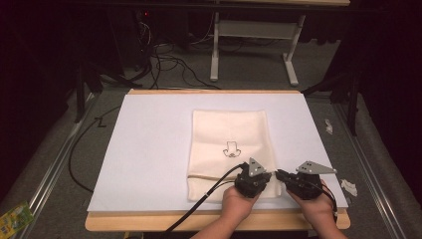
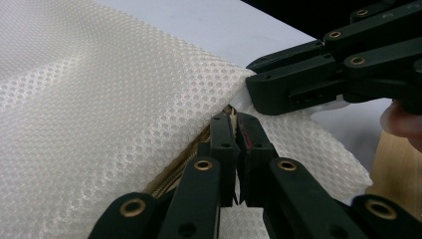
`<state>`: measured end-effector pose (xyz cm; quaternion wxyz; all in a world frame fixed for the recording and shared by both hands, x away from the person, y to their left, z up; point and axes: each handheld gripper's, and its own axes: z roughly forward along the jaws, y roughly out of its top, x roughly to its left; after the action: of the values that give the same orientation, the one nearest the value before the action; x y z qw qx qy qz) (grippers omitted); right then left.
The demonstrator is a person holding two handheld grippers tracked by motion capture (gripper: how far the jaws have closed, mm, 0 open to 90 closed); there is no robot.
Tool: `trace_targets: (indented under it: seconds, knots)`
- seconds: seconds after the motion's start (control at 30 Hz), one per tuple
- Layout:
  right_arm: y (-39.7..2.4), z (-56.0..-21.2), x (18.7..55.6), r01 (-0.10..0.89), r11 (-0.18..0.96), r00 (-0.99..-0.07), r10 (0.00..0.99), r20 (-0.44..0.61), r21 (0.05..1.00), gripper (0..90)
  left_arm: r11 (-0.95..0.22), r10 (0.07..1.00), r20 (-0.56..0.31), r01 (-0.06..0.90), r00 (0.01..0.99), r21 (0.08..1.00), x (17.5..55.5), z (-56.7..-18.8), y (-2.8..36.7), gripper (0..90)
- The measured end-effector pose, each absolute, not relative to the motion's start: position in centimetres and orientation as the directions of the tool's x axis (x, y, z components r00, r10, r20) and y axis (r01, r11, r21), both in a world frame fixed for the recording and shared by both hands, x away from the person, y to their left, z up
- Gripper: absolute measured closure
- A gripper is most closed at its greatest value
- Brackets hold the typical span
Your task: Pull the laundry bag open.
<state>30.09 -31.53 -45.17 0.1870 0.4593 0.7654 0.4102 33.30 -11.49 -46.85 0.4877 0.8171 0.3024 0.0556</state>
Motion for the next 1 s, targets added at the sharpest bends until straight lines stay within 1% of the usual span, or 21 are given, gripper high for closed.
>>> trace_targets:
  seconds: [0.6,0.87,1.0]
  knots:
    - [-31.1,-45.03,30.09,0.54,0.26,-0.514,0.855,0.068,0.8,85.3,-0.337,0.557,-0.214,0.454,0.803,0.825,33.5,-46.86,-11.12,87.5]
    - [-30.89,-45.04,30.06,0.544,0.263,-0.522,0.85,0.077,0.797,85.5,-0.344,0.56,-0.21,0.455,0.802,0.822,33.41,-46.97,-10.7,87.5]
    - [-30.88,-45.03,30.05,0.539,0.262,-0.527,0.846,0.077,0.8,85.5,-0.332,0.559,-0.225,0.465,0.798,0.821,33.56,-46.92,-10.57,87.4]
